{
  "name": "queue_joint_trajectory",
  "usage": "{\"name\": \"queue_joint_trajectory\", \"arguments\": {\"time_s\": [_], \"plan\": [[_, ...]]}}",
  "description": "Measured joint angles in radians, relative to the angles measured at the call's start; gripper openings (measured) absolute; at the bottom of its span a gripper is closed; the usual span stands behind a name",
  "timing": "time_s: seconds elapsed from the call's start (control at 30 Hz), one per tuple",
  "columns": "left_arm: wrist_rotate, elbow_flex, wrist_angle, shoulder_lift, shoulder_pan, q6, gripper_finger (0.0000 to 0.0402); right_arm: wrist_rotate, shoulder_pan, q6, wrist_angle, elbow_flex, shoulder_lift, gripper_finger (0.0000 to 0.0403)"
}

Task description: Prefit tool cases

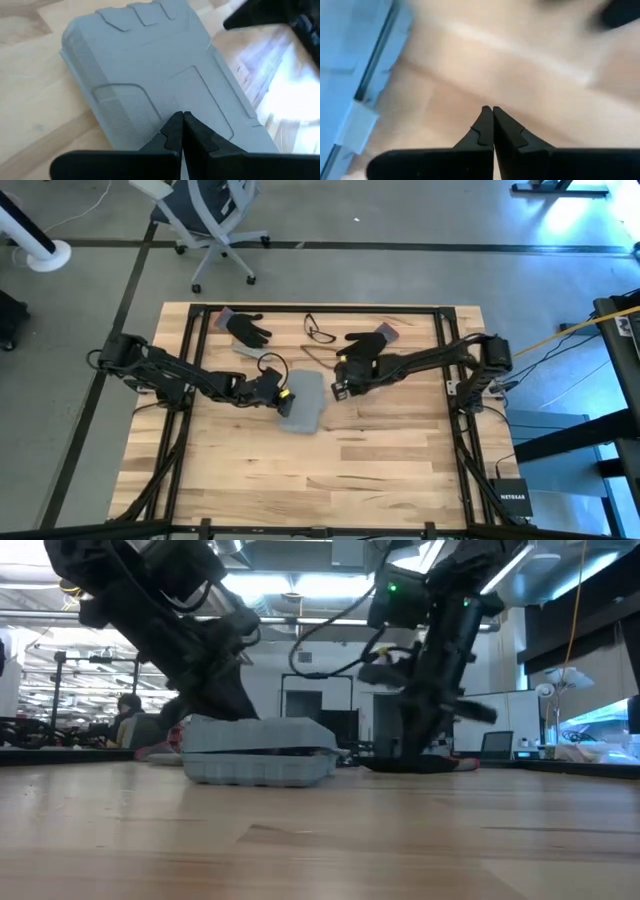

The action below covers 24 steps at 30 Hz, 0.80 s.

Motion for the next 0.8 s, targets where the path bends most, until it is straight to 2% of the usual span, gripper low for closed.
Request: {"name": "queue_joint_trajectory", "arguments": {"time_s": [0.1, 0.23, 0.37, 0.47, 0.63, 0.8], "plan": [[-0.012, 0.002, 0.085, 0.077, -0.005, -0.002, 0.0000, -0.016, -0.029, -0.048, -0.012, 0.000, -0.071, 0.0000], [-0.023, 0.004, 0.263, 0.191, -0.007, -0.003, 0.0000, -0.073, -0.023, -0.040, 0.115, 0.002, -0.138, 0.0000], [-0.056, 0.003, 0.356, 0.240, -0.001, -0.061, 0.0000, -0.031, 0.035, 0.036, 0.203, 0.002, -0.135, 0.0000], [-0.055, 0.004, 0.355, 0.240, 0.000, -0.071, 0.0000, 0.048, 0.071, 0.106, 0.215, 0.002, -0.096, 0.0000], [-0.059, 0.002, 0.353, 0.240, -0.009, -0.055, 0.0000, 0.011, 0.114, 0.145, 0.362, 0.004, 0.048, 0.0000], [-0.046, -0.002, 0.329, 0.191, -0.009, -0.044, 0.0000, 0.006, 0.149, 0.189, 0.341, 0.014, 0.122, 0.0000]]}}
